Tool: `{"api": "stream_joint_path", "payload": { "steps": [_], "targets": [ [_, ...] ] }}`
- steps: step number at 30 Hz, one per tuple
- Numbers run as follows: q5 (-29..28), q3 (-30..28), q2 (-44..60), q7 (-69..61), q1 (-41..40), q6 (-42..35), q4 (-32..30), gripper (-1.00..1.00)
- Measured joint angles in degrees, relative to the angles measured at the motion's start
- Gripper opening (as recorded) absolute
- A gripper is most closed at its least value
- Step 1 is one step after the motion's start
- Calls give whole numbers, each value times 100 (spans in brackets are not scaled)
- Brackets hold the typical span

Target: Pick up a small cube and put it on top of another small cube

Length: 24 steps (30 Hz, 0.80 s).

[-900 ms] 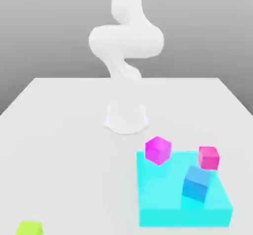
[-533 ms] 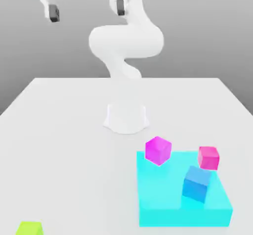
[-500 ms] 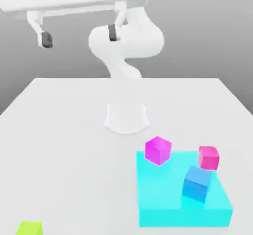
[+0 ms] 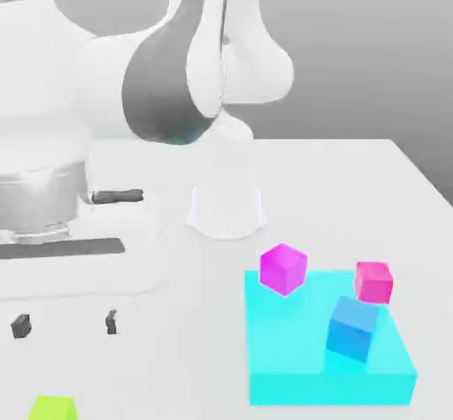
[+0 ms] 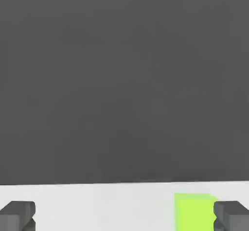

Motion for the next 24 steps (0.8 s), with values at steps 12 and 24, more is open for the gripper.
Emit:
{"api": "stream_joint_path", "payload": {
  "steps": [12,24],
  "targets": [
    [224,241,1881,-516,-538,959,299,-100],
    [-182,211,656,-114,100,170,-203,-100]
  ]
}}
